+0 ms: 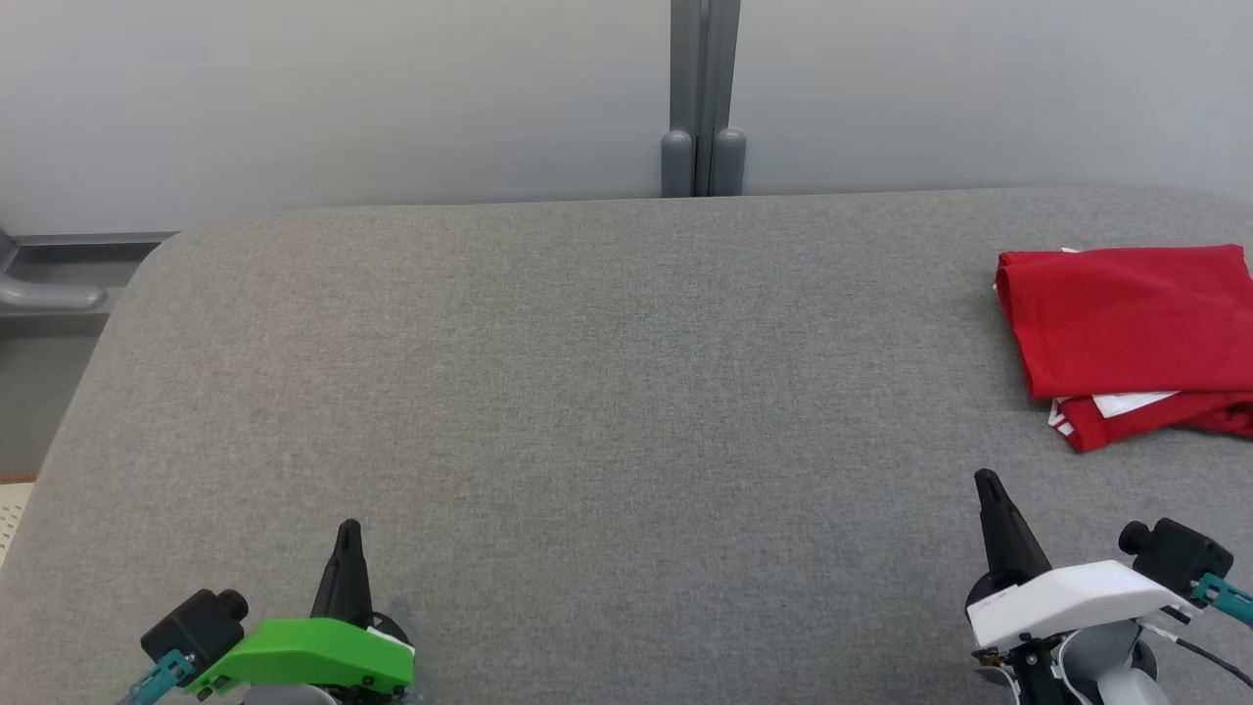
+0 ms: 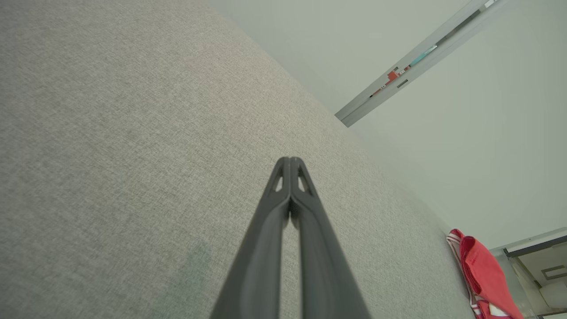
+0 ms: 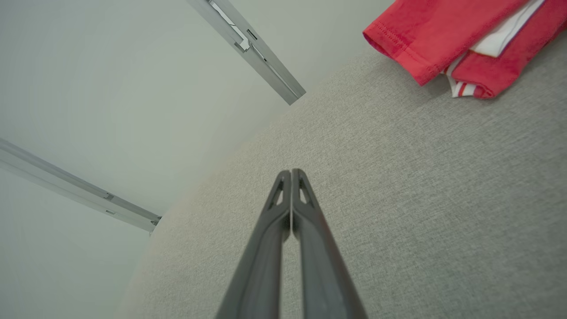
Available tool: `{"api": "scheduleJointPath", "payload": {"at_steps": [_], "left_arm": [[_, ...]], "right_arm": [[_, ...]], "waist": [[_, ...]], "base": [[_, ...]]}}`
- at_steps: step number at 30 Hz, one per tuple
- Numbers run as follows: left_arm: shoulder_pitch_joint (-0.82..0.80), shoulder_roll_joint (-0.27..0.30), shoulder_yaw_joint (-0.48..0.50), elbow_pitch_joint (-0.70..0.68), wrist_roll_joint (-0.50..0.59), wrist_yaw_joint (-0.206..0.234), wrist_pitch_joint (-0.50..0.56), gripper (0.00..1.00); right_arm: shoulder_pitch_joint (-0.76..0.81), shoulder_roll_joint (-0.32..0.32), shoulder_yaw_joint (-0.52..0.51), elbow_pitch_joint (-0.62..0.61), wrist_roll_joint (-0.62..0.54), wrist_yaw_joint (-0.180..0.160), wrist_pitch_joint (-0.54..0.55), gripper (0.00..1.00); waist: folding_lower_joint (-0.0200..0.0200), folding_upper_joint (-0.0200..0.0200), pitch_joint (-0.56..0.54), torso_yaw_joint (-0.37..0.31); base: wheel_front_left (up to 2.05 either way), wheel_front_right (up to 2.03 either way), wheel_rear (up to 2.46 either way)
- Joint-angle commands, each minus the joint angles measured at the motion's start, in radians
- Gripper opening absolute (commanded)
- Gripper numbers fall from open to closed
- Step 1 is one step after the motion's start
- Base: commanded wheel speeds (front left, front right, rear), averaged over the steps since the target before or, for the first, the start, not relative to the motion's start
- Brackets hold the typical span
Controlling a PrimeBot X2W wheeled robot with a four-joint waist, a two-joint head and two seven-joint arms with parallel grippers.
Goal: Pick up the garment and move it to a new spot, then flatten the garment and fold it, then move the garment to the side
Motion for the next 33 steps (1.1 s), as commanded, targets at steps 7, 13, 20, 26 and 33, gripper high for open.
{"api": "scheduleJointPath", "payload": {"at_steps": [7,13,20,26,33], "left_arm": [[-0.039,0.011,0.030,-0.019,-0.102,-0.022,0.027,0.00],[-0.046,0.013,0.052,-0.021,-0.179,-0.037,0.050,0.00],[-0.051,0.013,0.071,-0.023,-0.248,-0.050,0.070,0.00],[-0.056,0.013,0.087,-0.025,-0.305,-0.062,0.088,0.00],[-0.062,0.013,0.106,-0.027,-0.369,-0.075,0.107,0.00]], "right_arm": [[-0.037,-0.008,-0.015,-0.007,0.114,-0.001,0.021,0.00],[-0.045,-0.009,-0.024,-0.004,0.200,-0.001,0.039,0.00],[-0.052,-0.009,-0.033,-0.002,0.278,-0.001,0.054,0.00],[-0.057,-0.010,-0.041,0.001,0.341,-0.001,0.068,0.00],[-0.065,-0.010,-0.049,0.003,0.412,-0.001,0.084,0.00]], "waist": [[0.0000,0.0000,0.001,-0.003],[0.0000,0.0000,0.002,-0.006],[0.0000,0.0000,0.003,-0.009],[0.0000,0.0000,0.004,-0.012],[0.0000,0.0000,0.005,-0.015]], "base": [[0.00,0.00,0.00],[0.00,0.00,0.00],[0.00,0.00,0.00],[0.00,0.00,0.00],[0.00,0.00,0.00]]}}
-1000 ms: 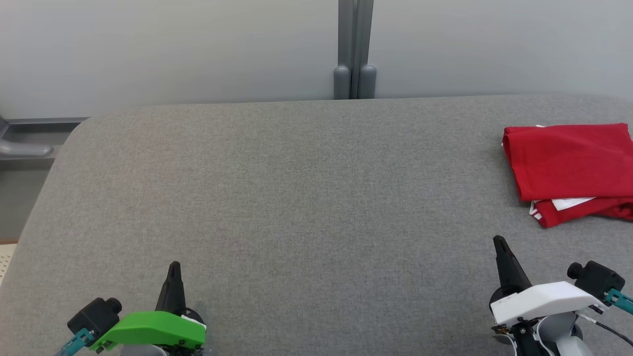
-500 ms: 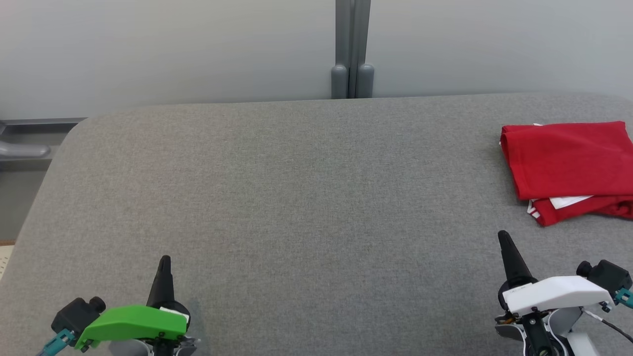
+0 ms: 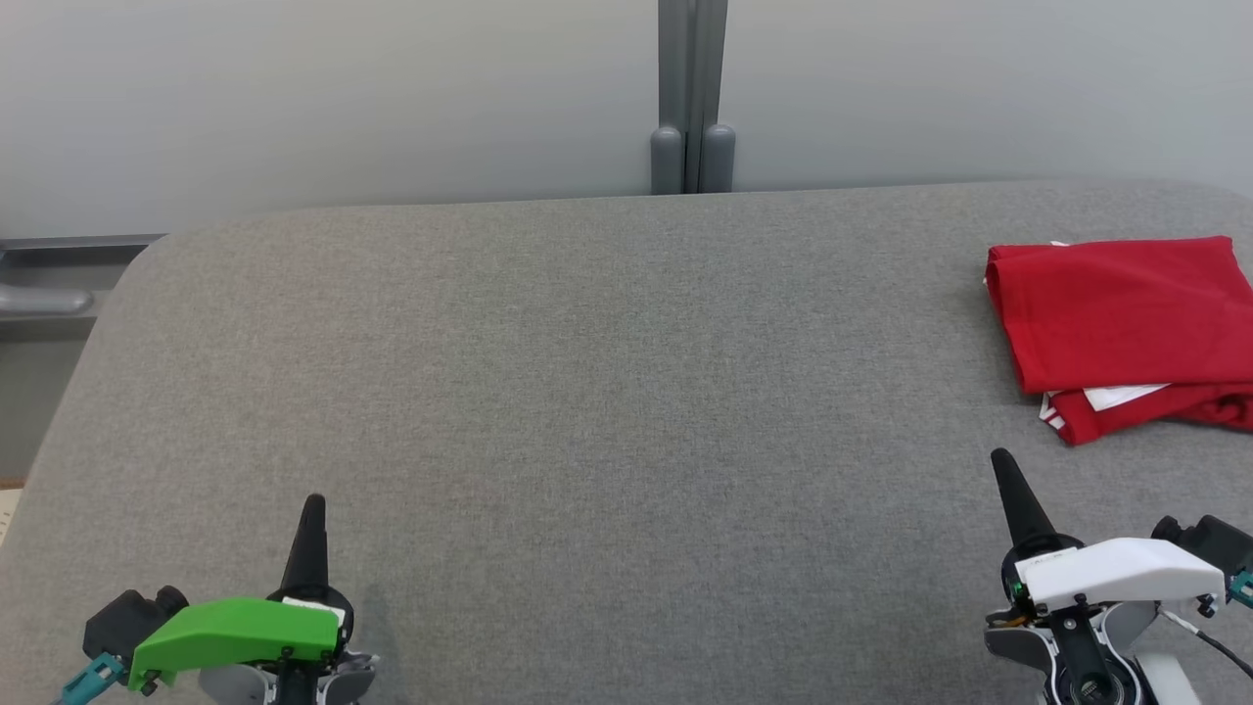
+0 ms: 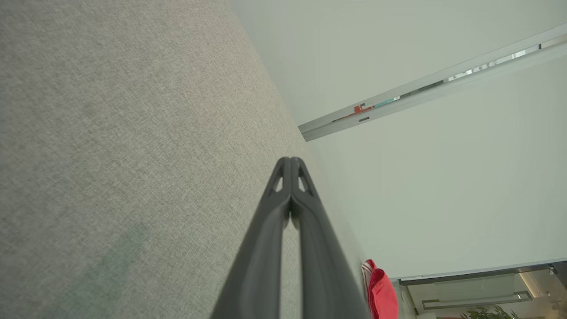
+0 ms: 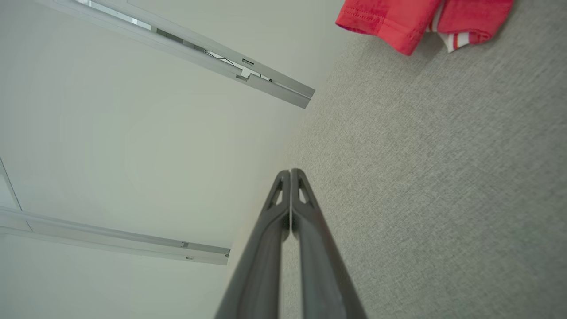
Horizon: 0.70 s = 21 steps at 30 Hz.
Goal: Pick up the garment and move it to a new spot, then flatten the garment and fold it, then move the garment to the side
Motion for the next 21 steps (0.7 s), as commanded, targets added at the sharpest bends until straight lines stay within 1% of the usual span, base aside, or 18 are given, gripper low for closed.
{"api": "scheduleJointPath", "payload": {"at_steps": [1,21], "left_arm": [[-0.029,0.008,0.011,-0.011,-0.024,-0.009,0.007,0.00],[-0.042,0.007,0.057,-0.016,-0.182,-0.041,0.055,0.00]], "right_arm": [[-0.024,-0.005,-0.005,-0.004,0.026,-0.001,0.006,0.00],[-0.041,-0.004,-0.029,0.002,0.202,-0.001,0.046,0.00]], "waist": [[0.0000,0.0000,0.000,-0.001],[0.0000,0.0000,0.003,-0.009]], "base": [[0.00,0.00,0.00],[0.00,0.00,0.00]]}}
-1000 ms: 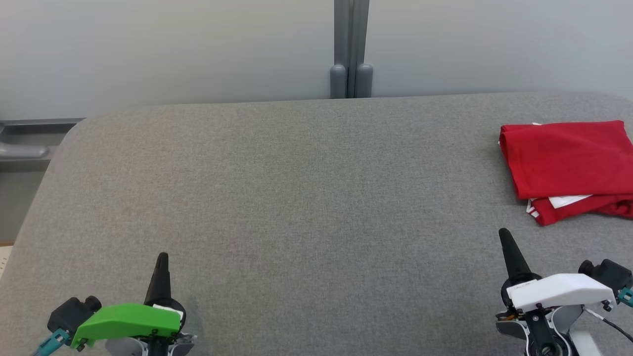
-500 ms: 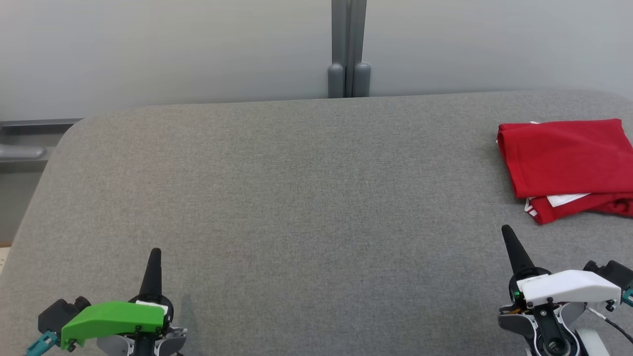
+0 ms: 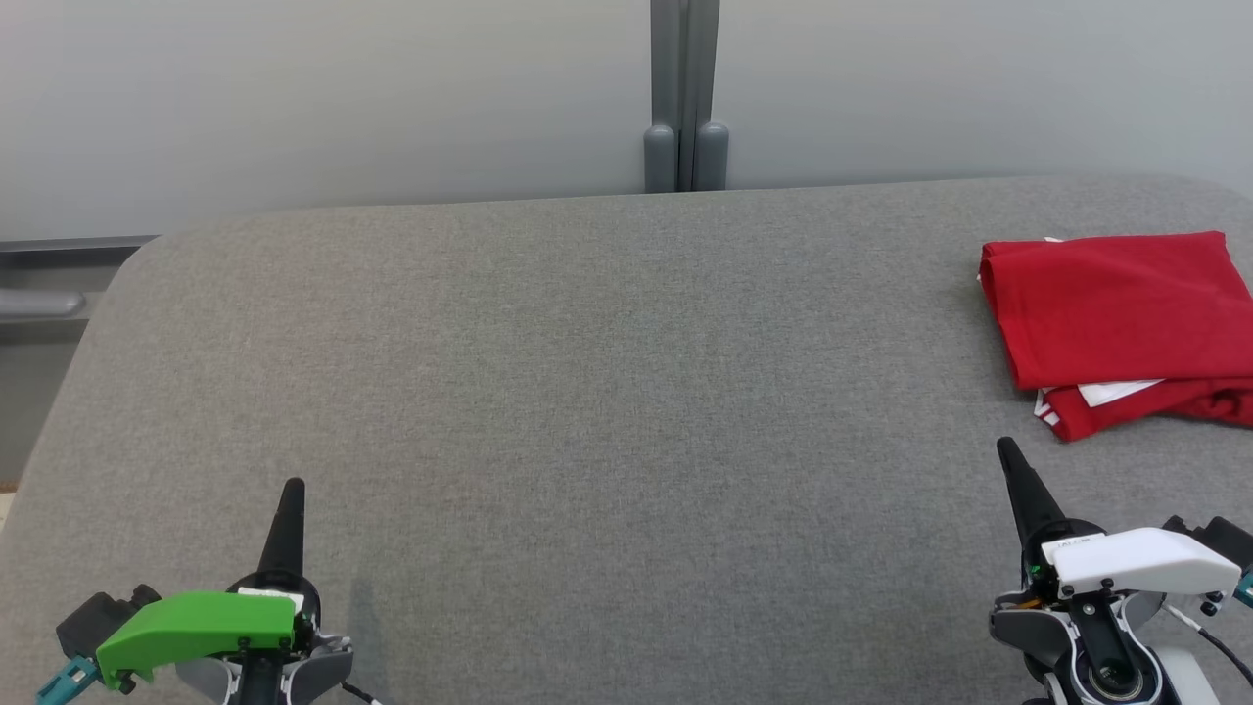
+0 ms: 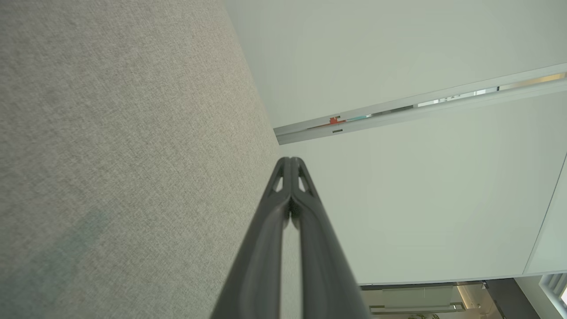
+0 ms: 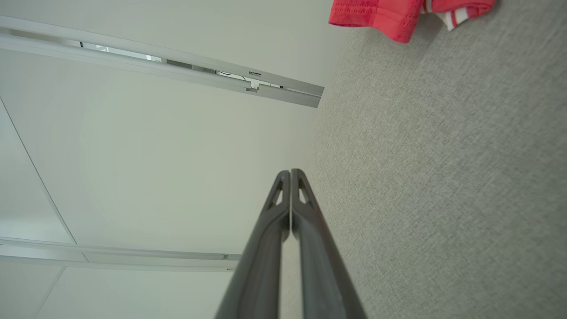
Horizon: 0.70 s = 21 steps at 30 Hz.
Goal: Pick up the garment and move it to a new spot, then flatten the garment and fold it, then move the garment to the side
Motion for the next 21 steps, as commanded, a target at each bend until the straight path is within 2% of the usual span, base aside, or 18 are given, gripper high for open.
{"api": "scheduleJointPath", "payload": {"at_steps": [1,21], "left_arm": [[-0.025,0.006,0.007,-0.009,-0.022,-0.008,0.005,0.00],[-0.034,0.004,0.049,-0.012,-0.153,-0.035,0.047,0.00]], "right_arm": [[-0.021,-0.004,-0.006,-0.002,0.023,0.000,0.005,0.00],[-0.034,-0.002,-0.026,0.004,0.169,0.000,0.040,0.00]], "waist": [[0.0000,0.0000,0.000,-0.001],[0.0000,0.0000,0.003,-0.009]], "base": [[0.00,0.00,0.00],[0.00,0.00,0.00]]}}
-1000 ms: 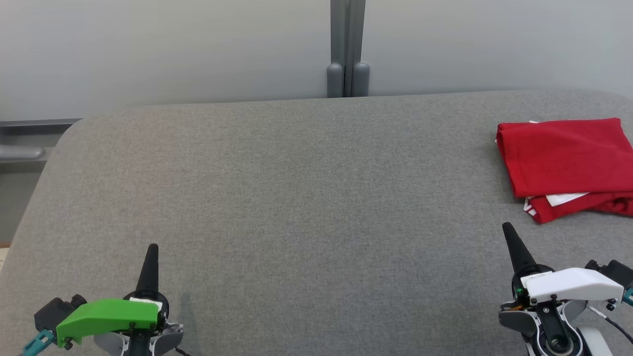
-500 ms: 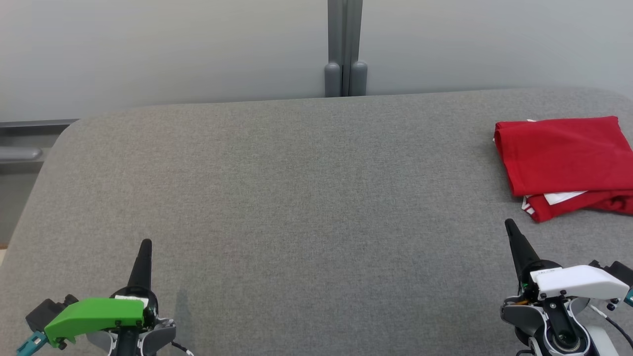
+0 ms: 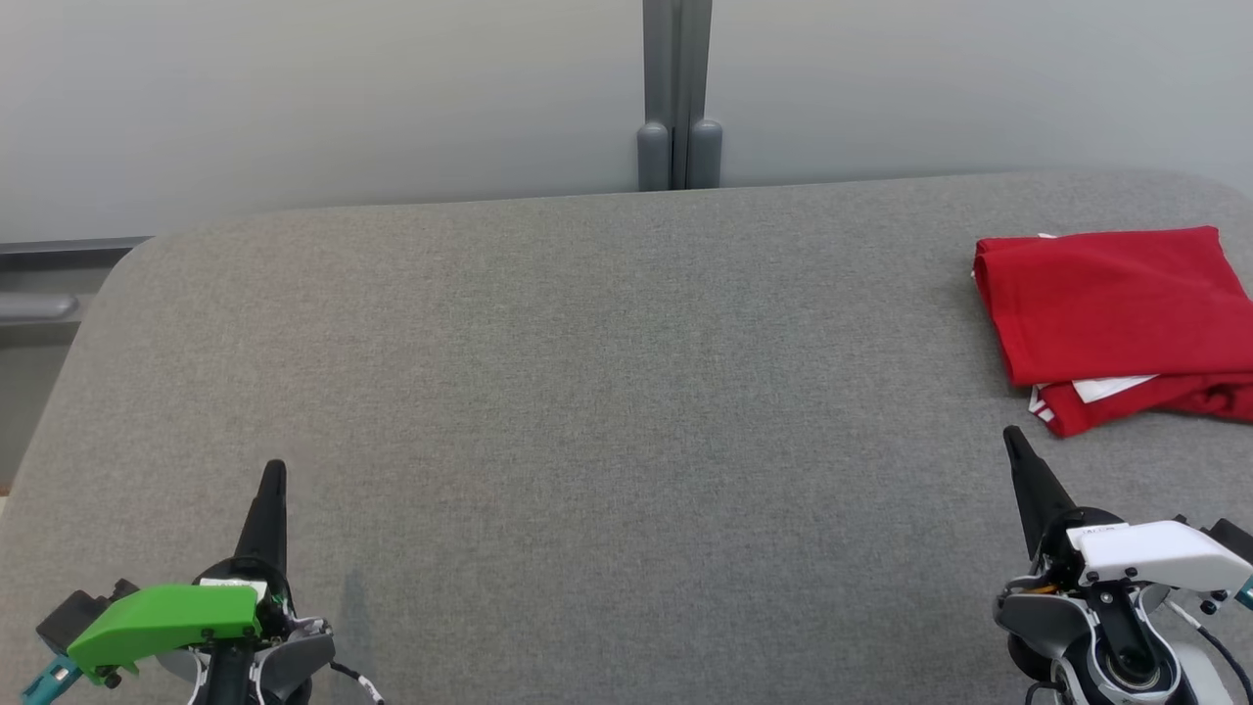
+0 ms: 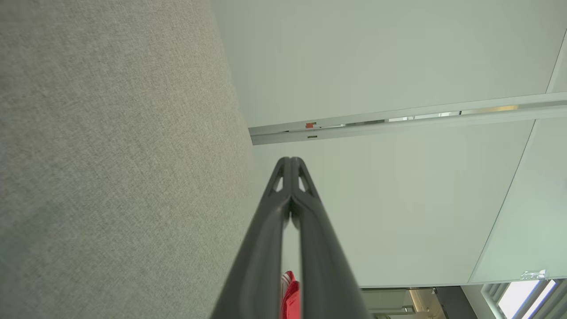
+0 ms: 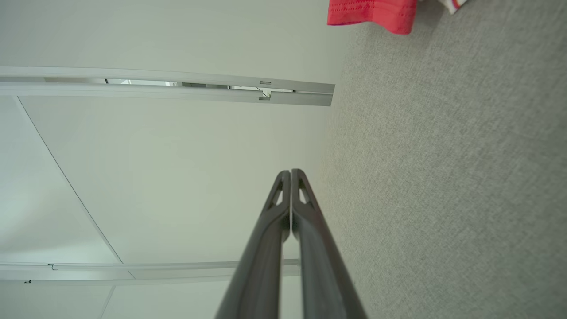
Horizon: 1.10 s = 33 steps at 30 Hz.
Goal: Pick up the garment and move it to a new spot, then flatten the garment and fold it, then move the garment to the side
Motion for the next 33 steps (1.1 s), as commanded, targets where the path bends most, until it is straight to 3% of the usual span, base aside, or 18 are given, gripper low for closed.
{"api": "scheduleJointPath", "payload": {"at_steps": [1,15,33], "left_arm": [[-0.016,0.004,0.009,-0.006,-0.023,-0.007,0.006,0.00],[-0.026,0.002,0.034,-0.007,-0.101,-0.025,0.033,0.00],[-0.025,-0.001,0.039,-0.006,-0.095,-0.025,0.035,0.00]], "right_arm": [[-0.017,-0.002,-0.004,0.001,0.021,0.000,0.007,0.00],[-0.024,-0.001,-0.018,0.004,0.111,0.000,0.029,0.00],[-0.022,0.002,-0.021,0.005,0.105,0.000,0.031,0.00]], "waist": [[0.0000,0.0000,0.000,-0.001],[0.0000,0.0000,0.002,-0.007],[0.0000,0.0000,0.002,-0.007]], "base": [[0.00,0.00,0.00],[0.00,0.00,0.00],[0.00,0.00,0.00]]}}
